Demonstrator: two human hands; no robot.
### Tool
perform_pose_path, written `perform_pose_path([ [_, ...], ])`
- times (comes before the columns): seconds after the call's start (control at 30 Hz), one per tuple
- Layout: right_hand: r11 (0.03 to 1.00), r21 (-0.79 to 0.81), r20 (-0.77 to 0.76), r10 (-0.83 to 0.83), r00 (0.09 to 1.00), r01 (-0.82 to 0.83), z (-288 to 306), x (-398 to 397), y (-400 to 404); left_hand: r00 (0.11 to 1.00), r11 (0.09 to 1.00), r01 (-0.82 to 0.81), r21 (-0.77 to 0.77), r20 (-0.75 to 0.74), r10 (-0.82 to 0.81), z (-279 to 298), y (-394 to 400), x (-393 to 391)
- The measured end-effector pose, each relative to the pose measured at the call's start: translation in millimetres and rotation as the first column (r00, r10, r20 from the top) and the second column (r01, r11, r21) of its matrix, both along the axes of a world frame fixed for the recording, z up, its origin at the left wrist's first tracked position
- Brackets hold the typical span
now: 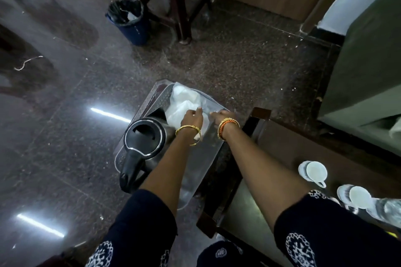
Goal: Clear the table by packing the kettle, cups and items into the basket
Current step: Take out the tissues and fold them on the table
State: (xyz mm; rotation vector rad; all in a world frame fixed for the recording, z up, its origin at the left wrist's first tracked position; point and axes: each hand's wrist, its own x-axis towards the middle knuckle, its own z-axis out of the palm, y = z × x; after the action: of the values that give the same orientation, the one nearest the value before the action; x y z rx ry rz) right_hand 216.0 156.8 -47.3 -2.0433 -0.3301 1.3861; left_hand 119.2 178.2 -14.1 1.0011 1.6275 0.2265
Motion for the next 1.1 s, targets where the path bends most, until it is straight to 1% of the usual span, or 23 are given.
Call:
perform_pose_path([
  [0.03,0.998,0.046,0.002,-0.036,0.999,0.035,3,0,-5,1.0,1.0,0.017,-0.017,-0.026,-0.017,4,1,2],
  [0.07,0.994,0.107,0.018,-0.038,0.999,0.036,8,0,-11,0.998,1.0,0.02,-0.017,-0.063,-0.021,9,2,4],
  [0.1,0.985,0.172,0.057,-0.012,0.998,0.002,16,-2,-18,0.995,1.0,-0.008,-0.01,-0.097,0.007,16,1,7],
  [0.13,0.972,0.232,0.098,0.024,0.995,-0.047,27,-4,-26,0.991,0.997,-0.074,0.011,-0.112,0.075,23,0,9],
  [0.2,0.929,0.35,0.161,0.068,0.985,-0.122,47,-8,-49,0.974,0.976,-0.2,0.089,-0.089,0.208,40,-6,12],
  [0.27,0.872,0.462,0.226,0.062,0.972,-0.163,69,-10,-79,0.977,0.965,-0.196,0.176,-0.046,0.207,51,-17,14],
  [0.3,0.833,0.508,0.327,0.05,0.944,-0.22,80,-10,-97,0.981,0.964,-0.188,0.189,-0.014,0.194,57,-26,14],
  [0.37,0.736,0.55,0.556,0.031,0.831,-0.395,99,-7,-135,0.979,0.964,-0.201,0.174,0.08,0.19,73,-54,14],
  [0.43,0.659,0.542,0.673,0.032,0.739,-0.521,115,-2,-175,0.977,0.96,-0.189,0.207,0.137,0.163,86,-88,14],
  [0.47,0.639,0.548,0.689,0.023,0.725,-0.541,121,3,-194,0.98,0.958,-0.17,0.231,0.146,0.138,92,-107,14],
  [0.5,0.647,0.571,0.668,-0.008,0.745,-0.505,127,7,-215,0.982,0.956,-0.145,0.255,0.158,0.106,98,-127,15],
  [0.53,0.686,0.614,0.585,-0.063,0.808,-0.391,130,12,-234,0.982,0.955,-0.12,0.273,0.177,0.073,103,-144,18],
  [0.57,0.743,0.638,0.433,-0.129,0.892,-0.203,132,19,-250,0.981,0.956,-0.089,0.281,0.193,0.035,108,-160,22],
  [0.6,0.786,0.617,0.214,-0.209,0.954,0.033,135,28,-263,0.979,0.96,-0.047,0.277,0.204,-0.011,112,-175,27],
  [0.63,0.795,0.537,-0.045,-0.308,0.95,0.283,136,38,-270,0.976,0.964,0.005,0.266,0.207,-0.062,112,-184,33],
  [0.67,0.774,0.41,-0.267,-0.403,0.875,0.482,136,51,-281,0.971,0.966,0.07,0.247,0.206,-0.123,112,-196,40],
  [0.7,0.747,0.287,-0.426,-0.462,0.778,0.6,136,65,-291,0.961,0.965,0.132,0.225,0.209,-0.181,111,-207,47],
  [0.73,0.733,0.21,-0.514,-0.48,0.711,0.647,136,79,-303,0.949,0.96,0.193,0.201,0.21,-0.235,110,-218,56],
  [0.77,0.746,0.192,-0.555,-0.453,0.698,0.637,135,93,-317,0.936,0.951,0.254,0.177,0.203,-0.287,108,-230,63],
  [0.83,0.795,0.232,-0.535,-0.377,0.756,0.56,135,113,-338,0.91,0.923,0.355,0.146,0.17,-0.377,102,-250,78],
  [0.93,0.847,0.262,-0.417,-0.333,0.846,0.463,131,136,-372,0.875,0.891,0.44,0.113,0.168,-0.454,95,-285,103],
  [1.03,0.877,0.224,-0.354,-0.333,0.874,0.425,130,149,-400,0.849,0.871,0.488,0.059,0.2,-0.489,93,-317,124],
  [1.1,0.909,0.209,-0.249,-0.308,0.918,0.362,128,156,-418,0.853,0.875,0.483,0.026,0.211,-0.477,98,-337,139],
])
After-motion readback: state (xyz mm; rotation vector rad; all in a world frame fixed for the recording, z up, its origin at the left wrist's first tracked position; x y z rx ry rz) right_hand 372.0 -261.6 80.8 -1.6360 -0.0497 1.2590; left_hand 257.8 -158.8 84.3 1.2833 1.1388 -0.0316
